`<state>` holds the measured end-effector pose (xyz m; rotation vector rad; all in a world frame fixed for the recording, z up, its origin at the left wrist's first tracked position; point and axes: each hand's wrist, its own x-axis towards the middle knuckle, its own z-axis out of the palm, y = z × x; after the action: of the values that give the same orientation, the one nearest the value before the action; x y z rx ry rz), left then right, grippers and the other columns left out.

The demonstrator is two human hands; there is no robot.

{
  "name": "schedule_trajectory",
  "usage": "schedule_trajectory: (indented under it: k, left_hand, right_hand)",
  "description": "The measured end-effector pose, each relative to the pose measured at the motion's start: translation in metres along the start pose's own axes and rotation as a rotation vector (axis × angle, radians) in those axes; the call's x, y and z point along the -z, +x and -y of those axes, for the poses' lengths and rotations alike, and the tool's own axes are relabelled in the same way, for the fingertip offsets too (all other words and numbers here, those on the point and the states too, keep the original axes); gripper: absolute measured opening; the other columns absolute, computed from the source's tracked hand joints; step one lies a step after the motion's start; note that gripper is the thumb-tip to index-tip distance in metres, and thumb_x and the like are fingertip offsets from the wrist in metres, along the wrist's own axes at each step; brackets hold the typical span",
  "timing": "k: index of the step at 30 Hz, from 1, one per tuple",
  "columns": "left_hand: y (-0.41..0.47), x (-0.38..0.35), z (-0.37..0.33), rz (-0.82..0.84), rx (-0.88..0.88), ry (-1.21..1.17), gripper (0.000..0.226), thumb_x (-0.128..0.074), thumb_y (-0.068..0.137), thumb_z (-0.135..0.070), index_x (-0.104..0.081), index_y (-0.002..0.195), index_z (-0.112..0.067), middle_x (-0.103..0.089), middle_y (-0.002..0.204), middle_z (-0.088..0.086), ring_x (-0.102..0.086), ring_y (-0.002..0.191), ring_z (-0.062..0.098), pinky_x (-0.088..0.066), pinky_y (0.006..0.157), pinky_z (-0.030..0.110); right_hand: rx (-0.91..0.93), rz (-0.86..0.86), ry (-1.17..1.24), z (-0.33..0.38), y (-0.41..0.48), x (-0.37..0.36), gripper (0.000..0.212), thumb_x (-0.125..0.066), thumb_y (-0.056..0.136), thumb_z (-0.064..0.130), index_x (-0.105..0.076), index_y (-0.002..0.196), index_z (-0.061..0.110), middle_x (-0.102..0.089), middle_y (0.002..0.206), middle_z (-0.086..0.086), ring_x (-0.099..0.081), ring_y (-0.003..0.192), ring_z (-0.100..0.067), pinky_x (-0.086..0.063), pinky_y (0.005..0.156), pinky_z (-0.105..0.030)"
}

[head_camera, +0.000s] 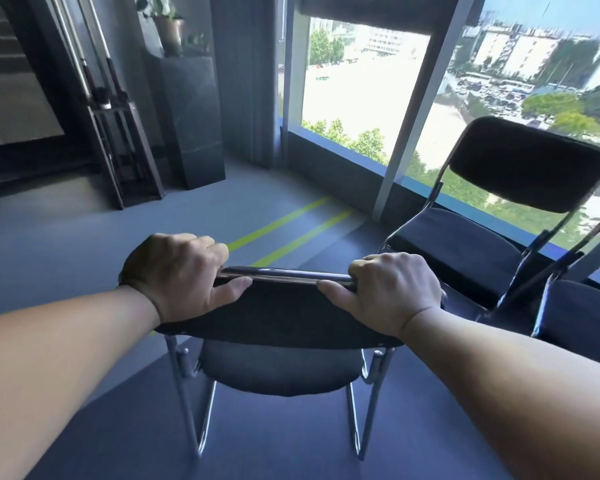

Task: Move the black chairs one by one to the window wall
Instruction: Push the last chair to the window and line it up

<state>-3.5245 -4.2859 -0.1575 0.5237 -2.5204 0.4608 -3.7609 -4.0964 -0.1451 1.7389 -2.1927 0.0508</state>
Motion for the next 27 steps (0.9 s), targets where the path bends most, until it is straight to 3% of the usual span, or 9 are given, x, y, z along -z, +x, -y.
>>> schedule_trajectory:
  k: [6, 12, 17, 20, 24, 27]
  left_hand:
    - [0.038, -0.043, 0.049, -0.028, -0.067, -0.024, 0.071, -0.016, 0.093, -0.072, -0.043, 0.058, -0.015, -0.047, 0.053, 0.004, -0.052, 0.044, 0.029, -0.024, 0.049, 0.026]
    - [0.102, -0.092, 0.101, -0.044, -0.108, -0.011, 0.072, -0.019, 0.093, -0.069, -0.047, 0.059, -0.013, -0.048, 0.053, 0.005, -0.052, 0.044, 0.03, -0.025, 0.048, 0.026]
    - [0.153, -0.123, 0.128, 0.045, -0.113, -0.022, 0.061, -0.032, 0.088, -0.066, -0.045, 0.058, -0.014, -0.048, 0.052, 0.003, -0.053, 0.044, 0.029, -0.025, 0.049, 0.026]
    - [0.158, -0.143, 0.143, 0.049, -0.138, -0.054, 0.066, -0.022, 0.093, -0.068, -0.044, 0.058, -0.016, -0.045, 0.052, 0.002, -0.049, 0.042, 0.027, -0.024, 0.048, 0.025]
    - [0.184, -0.164, 0.165, 0.048, -0.176, -0.077, 0.055, -0.039, 0.085, -0.064, -0.043, 0.059, -0.016, -0.047, 0.053, 0.003, -0.05, 0.044, 0.028, -0.027, 0.047, 0.026]
    - [0.203, -0.185, 0.197, 0.042, -0.231, -0.075, 0.053, -0.04, 0.083, -0.063, -0.042, 0.058, -0.016, -0.046, 0.053, 0.004, -0.05, 0.043, 0.027, -0.032, 0.045, 0.028]
  right_hand:
    - [-0.036, 0.015, 0.006, 0.001, 0.055, -0.018, 0.08, 0.006, 0.072, 0.084, -0.045, 0.066, 0.022, -0.065, 0.08, 0.003, -0.065, 0.08, -0.024, -0.031, 0.058, -0.033]
    - [-0.094, 0.022, 0.017, -0.019, 0.136, -0.036, 0.085, -0.004, 0.076, 0.085, -0.059, 0.073, 0.02, -0.064, 0.079, 0.002, -0.063, 0.077, -0.025, -0.032, 0.058, -0.033]
    - [-0.135, 0.046, 0.002, -0.046, 0.188, -0.052, 0.09, 0.008, 0.069, 0.086, -0.053, 0.065, 0.019, -0.061, 0.071, 0.004, -0.057, 0.069, -0.025, -0.035, 0.057, -0.032]
    - [-0.129, 0.083, 0.037, -0.04, 0.203, -0.065, 0.085, 0.005, 0.07, 0.085, -0.049, 0.068, 0.02, -0.065, 0.077, 0.004, -0.064, 0.078, -0.023, -0.035, 0.06, -0.033]
    - [-0.191, 0.116, 0.024, -0.046, 0.23, -0.067, 0.084, 0.005, 0.071, 0.084, -0.05, 0.069, 0.02, -0.065, 0.079, 0.004, -0.064, 0.079, -0.022, -0.034, 0.06, -0.033]
    - [-0.201, 0.132, 0.05, -0.032, 0.256, -0.07, 0.076, -0.004, 0.078, 0.084, -0.046, 0.07, 0.021, -0.066, 0.083, 0.003, -0.064, 0.083, -0.023, -0.031, 0.062, -0.034]
